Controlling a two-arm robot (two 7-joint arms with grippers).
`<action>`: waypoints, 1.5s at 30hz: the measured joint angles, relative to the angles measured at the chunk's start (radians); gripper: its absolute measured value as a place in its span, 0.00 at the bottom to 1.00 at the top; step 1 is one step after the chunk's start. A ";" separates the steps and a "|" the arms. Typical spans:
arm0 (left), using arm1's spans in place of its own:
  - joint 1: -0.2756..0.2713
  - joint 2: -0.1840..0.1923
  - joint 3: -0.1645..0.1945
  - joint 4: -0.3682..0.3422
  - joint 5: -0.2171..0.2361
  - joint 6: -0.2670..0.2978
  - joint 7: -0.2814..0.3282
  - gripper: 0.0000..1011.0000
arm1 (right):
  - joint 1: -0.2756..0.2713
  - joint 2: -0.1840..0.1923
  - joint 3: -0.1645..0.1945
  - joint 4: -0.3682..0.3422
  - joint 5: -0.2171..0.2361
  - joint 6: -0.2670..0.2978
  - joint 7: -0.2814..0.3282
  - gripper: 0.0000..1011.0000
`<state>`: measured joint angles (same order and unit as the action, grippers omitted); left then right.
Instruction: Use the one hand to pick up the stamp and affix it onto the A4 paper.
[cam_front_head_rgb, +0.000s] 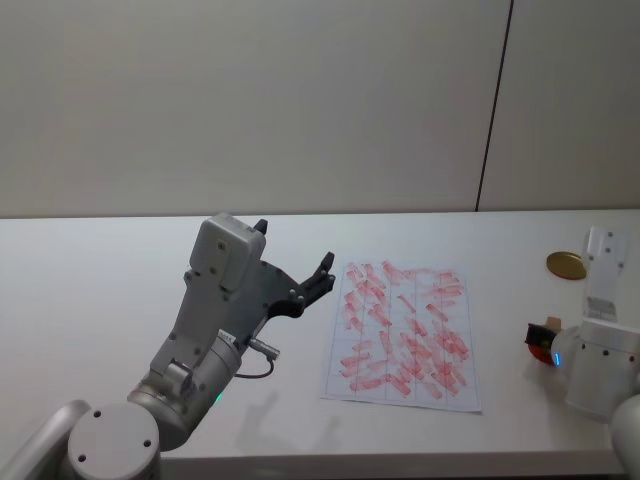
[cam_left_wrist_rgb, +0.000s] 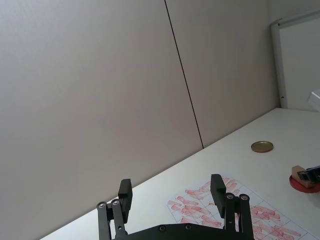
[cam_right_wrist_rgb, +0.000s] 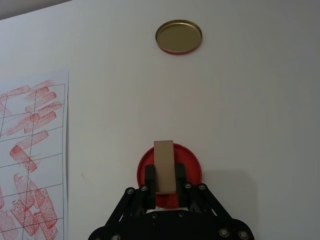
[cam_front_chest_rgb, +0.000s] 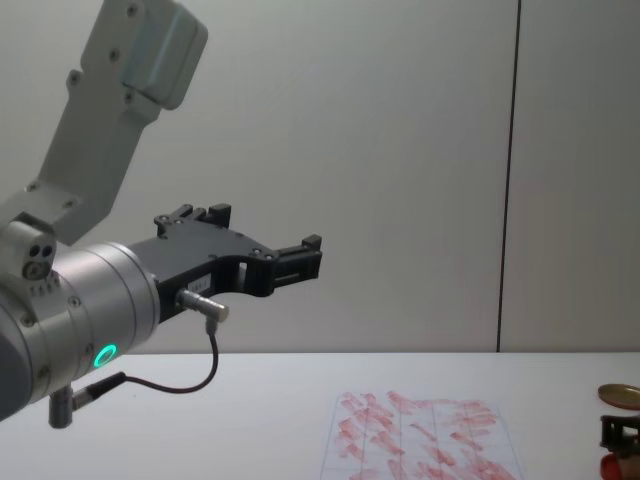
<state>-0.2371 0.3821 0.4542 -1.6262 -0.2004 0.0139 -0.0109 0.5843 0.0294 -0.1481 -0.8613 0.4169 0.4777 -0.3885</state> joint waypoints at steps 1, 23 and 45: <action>0.000 0.000 0.000 0.000 0.000 0.000 0.000 0.98 | 0.001 -0.001 0.001 0.002 0.000 0.000 0.000 0.21; 0.000 0.000 0.000 0.000 0.000 0.000 0.000 0.98 | -0.057 0.004 0.004 -0.179 -0.026 -0.018 0.018 0.21; 0.000 0.000 0.000 0.000 0.000 0.000 0.000 0.98 | -0.140 -0.001 -0.029 -0.428 -0.051 0.087 0.086 0.21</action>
<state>-0.2371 0.3821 0.4542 -1.6262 -0.2004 0.0139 -0.0109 0.4438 0.0282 -0.1766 -1.2893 0.3654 0.5646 -0.3027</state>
